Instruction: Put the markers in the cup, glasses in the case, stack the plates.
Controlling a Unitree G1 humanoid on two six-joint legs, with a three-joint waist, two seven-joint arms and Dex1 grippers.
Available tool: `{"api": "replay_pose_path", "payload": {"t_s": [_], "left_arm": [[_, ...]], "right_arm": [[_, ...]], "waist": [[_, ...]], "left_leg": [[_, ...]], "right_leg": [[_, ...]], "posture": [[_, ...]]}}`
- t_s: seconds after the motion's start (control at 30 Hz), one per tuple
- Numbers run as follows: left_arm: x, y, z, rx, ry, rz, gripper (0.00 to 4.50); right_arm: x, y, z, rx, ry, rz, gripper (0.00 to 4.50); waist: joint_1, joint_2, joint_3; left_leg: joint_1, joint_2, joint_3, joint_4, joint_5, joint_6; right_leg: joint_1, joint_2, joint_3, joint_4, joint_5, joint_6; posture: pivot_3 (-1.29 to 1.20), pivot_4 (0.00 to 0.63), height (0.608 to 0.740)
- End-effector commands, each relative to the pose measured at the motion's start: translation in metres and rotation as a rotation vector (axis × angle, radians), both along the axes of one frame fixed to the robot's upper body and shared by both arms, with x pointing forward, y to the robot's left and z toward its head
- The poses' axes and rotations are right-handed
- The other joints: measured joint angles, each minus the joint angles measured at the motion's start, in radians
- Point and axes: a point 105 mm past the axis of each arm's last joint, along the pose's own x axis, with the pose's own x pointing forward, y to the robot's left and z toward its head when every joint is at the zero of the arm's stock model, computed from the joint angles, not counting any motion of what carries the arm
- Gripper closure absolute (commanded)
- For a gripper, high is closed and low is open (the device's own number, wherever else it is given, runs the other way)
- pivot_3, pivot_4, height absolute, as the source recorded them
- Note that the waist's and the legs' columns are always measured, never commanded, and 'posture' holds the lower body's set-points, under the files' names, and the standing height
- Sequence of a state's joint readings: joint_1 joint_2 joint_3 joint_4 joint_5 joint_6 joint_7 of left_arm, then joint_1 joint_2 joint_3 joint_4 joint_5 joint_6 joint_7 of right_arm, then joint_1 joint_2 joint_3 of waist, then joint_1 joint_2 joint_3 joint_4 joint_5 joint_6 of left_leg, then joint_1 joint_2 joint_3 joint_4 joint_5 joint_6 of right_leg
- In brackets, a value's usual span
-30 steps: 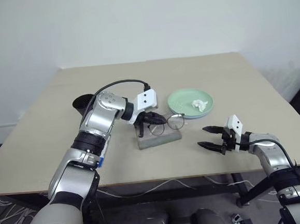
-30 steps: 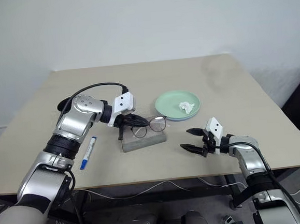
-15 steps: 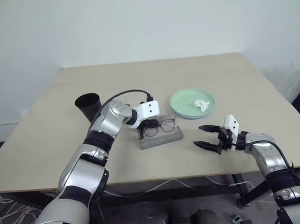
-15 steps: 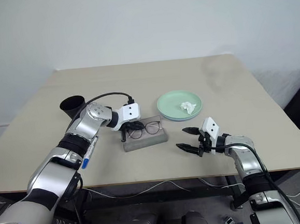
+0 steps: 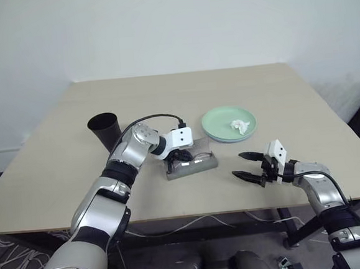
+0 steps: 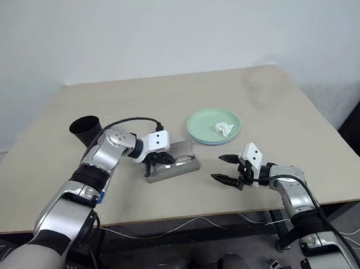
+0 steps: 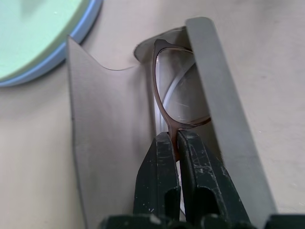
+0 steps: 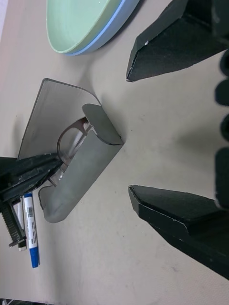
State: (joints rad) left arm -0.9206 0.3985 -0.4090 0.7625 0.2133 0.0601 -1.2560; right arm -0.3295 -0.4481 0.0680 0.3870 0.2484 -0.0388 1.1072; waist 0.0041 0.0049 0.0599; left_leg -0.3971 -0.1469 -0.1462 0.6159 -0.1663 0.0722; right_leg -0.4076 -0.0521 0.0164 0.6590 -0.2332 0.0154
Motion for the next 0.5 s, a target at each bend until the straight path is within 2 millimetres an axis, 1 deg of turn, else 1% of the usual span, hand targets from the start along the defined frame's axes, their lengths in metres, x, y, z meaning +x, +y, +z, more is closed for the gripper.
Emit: {"api": "replay_pose_path", "payload": {"t_s": [0.03,0.1,0.23,0.33,0.5], "left_arm": [[-0.001,0.000,0.009,-0.030,-0.003,-0.002,4.03],[-0.001,0.000,0.010,-0.031,-0.011,0.001,3.58],[0.004,-0.001,0.013,-0.037,-0.047,0.020,2.30],[0.013,-0.005,0.024,-0.080,-0.094,0.049,2.30],[0.037,-0.008,0.047,-0.161,-0.227,0.151,2.30]], "right_arm": [[0.005,0.005,0.011,0.010,-0.049,0.011,0.73],[0.006,0.006,0.011,0.010,-0.049,0.012,0.73],[0.006,0.006,0.011,0.010,-0.049,0.014,0.73],[0.006,0.006,0.011,0.010,-0.049,0.015,0.73],[0.006,0.007,0.011,0.008,-0.053,0.016,0.73]], "waist": [[0.001,0.000,0.000],[0.001,0.000,0.000],[0.001,0.000,0.000],[0.002,0.000,0.000],[0.002,0.000,0.000]], "left_leg": [[0.000,0.000,0.000,0.000,0.000,0.000],[0.000,0.000,0.000,0.000,0.000,0.000],[0.000,0.000,0.000,0.001,0.000,0.000],[0.000,0.000,0.000,0.001,0.000,0.000],[0.000,0.000,-0.001,0.002,0.000,0.000]], "right_leg": [[0.000,0.000,0.000,0.000,0.000,0.000],[0.000,0.000,0.000,0.000,0.000,0.000],[0.000,0.000,0.000,0.000,0.000,0.000],[0.000,0.000,0.000,0.000,0.000,0.000],[-0.001,0.000,-0.001,0.000,0.000,0.000]], "posture": [[0.00,0.000,0.738],[0.00,0.000,0.738],[0.00,0.000,0.738],[0.00,0.000,0.738],[0.00,0.000,0.738]]}}
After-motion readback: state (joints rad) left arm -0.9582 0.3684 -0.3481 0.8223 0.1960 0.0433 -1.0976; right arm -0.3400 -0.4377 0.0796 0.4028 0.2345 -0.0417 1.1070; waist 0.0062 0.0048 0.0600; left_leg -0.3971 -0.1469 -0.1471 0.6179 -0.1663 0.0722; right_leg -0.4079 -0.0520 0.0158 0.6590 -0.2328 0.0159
